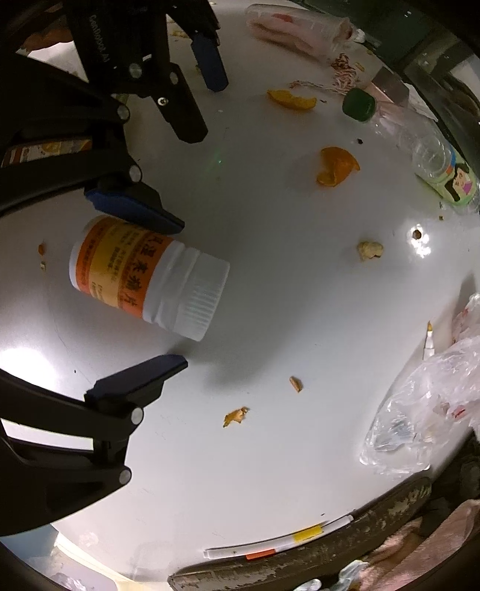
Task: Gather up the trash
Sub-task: 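Close the right gripper on the white medicine bottle and lift it, then carry the medicine bottle in the right gripper to the bin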
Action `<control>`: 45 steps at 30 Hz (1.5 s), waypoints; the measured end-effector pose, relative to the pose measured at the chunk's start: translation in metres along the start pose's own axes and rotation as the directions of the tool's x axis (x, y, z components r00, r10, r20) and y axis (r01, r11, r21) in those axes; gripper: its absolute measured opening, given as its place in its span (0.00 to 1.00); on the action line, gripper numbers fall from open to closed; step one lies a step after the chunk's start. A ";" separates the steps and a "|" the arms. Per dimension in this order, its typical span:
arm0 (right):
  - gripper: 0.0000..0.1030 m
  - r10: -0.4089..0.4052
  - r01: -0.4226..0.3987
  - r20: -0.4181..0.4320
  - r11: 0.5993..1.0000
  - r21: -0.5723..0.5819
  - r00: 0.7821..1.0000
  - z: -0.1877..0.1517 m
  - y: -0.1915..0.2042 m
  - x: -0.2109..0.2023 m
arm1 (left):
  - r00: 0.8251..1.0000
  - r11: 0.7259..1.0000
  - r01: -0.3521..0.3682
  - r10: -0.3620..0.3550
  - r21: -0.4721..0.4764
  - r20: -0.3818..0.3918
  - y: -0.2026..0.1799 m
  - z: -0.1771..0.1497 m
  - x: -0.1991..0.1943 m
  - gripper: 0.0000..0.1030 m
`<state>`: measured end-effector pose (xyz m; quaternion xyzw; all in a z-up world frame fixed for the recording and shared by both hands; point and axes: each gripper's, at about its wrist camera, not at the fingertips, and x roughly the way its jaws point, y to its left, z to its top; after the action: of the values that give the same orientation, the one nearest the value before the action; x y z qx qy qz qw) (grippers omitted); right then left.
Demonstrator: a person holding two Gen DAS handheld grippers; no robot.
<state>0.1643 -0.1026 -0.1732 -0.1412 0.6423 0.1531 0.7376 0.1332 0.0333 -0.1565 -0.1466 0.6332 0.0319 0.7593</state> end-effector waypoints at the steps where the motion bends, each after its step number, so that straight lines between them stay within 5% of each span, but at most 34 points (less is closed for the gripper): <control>1: 0.45 0.000 0.000 0.008 1.000 -0.012 1.000 -0.002 0.002 -0.001 | 1.000 1.000 0.003 -0.003 0.002 -0.003 -0.001 -0.001 0.000 0.74; 26: 0.45 0.130 -0.128 0.098 0.991 -0.026 0.987 -0.034 -0.009 -0.070 | 0.999 0.999 0.014 -0.015 0.030 0.031 -0.014 -0.036 -0.056 0.74; 45: 0.45 0.063 -0.074 0.194 0.996 0.050 0.979 -0.102 -0.002 -0.137 | 0.993 0.987 0.098 -0.106 0.128 0.060 -0.036 -0.089 -0.102 0.74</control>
<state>0.0554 -0.1512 -0.0515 -0.0827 0.5765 0.1729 0.7943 0.0373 -0.0103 -0.0646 -0.1301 0.5999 -0.0417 0.7884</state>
